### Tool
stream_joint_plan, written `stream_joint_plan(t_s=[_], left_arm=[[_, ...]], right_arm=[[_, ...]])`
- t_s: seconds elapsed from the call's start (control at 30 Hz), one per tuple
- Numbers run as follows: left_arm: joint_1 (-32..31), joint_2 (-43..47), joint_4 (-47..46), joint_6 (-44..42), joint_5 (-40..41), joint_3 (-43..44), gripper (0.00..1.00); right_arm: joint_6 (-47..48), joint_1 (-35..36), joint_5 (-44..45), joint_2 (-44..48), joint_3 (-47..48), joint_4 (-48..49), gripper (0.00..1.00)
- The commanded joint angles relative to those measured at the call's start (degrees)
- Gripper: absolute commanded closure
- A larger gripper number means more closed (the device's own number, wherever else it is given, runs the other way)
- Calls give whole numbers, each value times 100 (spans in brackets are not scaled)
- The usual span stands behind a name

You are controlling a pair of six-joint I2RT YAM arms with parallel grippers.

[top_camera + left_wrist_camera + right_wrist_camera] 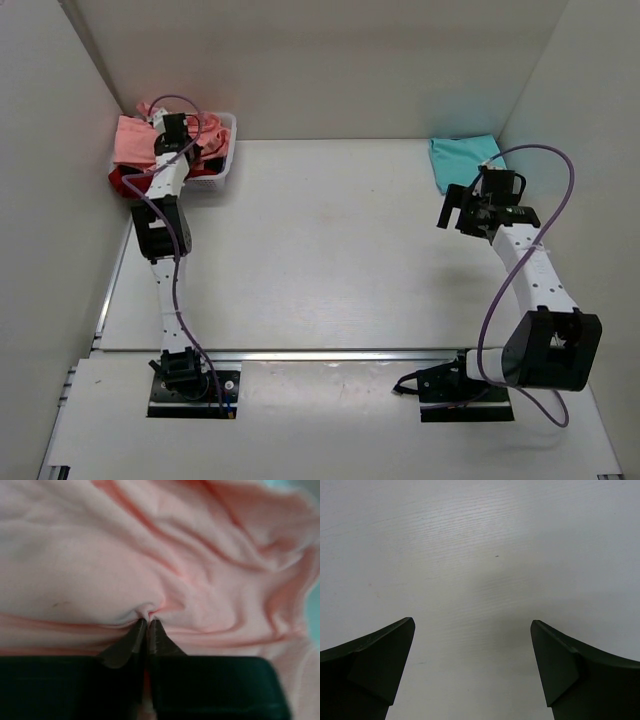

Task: Fold and stack the t-shirts
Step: Grab crumpled tshirt from bin with the left arm, then move the tshirt to the center of the board

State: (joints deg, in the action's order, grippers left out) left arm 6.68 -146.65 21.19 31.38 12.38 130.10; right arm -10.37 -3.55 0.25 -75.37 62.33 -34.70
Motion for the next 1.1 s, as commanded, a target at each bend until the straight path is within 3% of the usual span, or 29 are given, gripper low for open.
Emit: stream_joint_plan(t_s=[0.0,0.07,0.2,0.33,0.43,0.5,0.57,0.6,0.73,0.87,1.07], left_arm=[[9,128,631,334,-219,857,91],[-52,232,719,299,-53,1034,100],[-140,803,580,185,325,825,100],[-237,2163,-271,1,344,-289,100],[-298,2825,-685,27,107,-626,100],[-606,3195,-467,-323,-51,248,100],[-1333,3413,-142,-982,114,872,100],[-1431,3563,-168,-1036,-41,824,100],[-1756,4861,-448,235,-798,-324,100],[-2293,5953,-590,421,-1001,-1390,100],[-2310,6482,-1003,1607,-2186,-3479,100]], right_arm=[[0,-102,-183,277,-211,138,1],[-9,-128,-210,321,-221,191,1],[-96,-94,-306,392,-387,350,0],[-264,-119,-377,594,-511,490,1],[-255,-199,-412,830,-563,630,1],[-316,-330,-359,1103,-695,719,1],[-334,-234,-307,1262,-774,719,1],[-343,-190,-272,1375,-809,710,1],[-325,231,-149,1727,-907,631,0],[-273,530,-105,1999,-933,517,1],[-79,663,-253,2133,-863,210,1]])
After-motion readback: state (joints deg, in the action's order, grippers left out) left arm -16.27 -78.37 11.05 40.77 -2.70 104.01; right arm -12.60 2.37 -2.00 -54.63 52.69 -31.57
